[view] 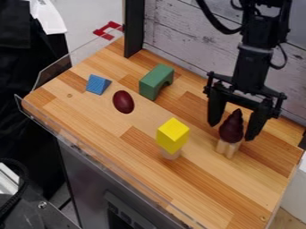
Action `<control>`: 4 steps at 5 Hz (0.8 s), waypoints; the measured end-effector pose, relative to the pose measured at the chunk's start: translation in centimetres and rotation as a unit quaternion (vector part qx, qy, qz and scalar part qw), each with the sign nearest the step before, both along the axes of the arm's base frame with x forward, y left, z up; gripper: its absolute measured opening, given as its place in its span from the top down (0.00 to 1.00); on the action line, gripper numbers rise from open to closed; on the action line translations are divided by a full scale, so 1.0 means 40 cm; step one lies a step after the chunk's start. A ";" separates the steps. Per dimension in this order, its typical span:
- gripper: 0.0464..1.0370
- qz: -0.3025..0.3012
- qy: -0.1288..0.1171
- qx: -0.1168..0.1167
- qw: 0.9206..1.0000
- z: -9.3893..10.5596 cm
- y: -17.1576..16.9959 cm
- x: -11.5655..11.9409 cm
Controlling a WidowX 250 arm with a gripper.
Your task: Take the cone off the green block and put it on the plus
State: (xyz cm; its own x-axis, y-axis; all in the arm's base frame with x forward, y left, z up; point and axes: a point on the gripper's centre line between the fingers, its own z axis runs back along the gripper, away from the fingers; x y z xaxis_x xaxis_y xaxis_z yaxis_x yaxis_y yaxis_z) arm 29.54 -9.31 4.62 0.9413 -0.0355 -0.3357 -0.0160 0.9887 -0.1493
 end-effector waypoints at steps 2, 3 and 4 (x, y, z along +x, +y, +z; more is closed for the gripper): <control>0.04 0.003 -0.016 0.001 1.000 0.035 0.006 0.012; 0.04 0.015 -0.090 -0.006 0.996 0.157 0.031 0.058; 0.04 0.036 -0.115 -0.009 0.993 0.214 0.080 0.065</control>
State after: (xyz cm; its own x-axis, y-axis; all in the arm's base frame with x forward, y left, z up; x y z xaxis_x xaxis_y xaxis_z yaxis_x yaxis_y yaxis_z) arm 32.16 -6.12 13.17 0.9934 0.0304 -0.1110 -0.0496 0.9833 -0.1749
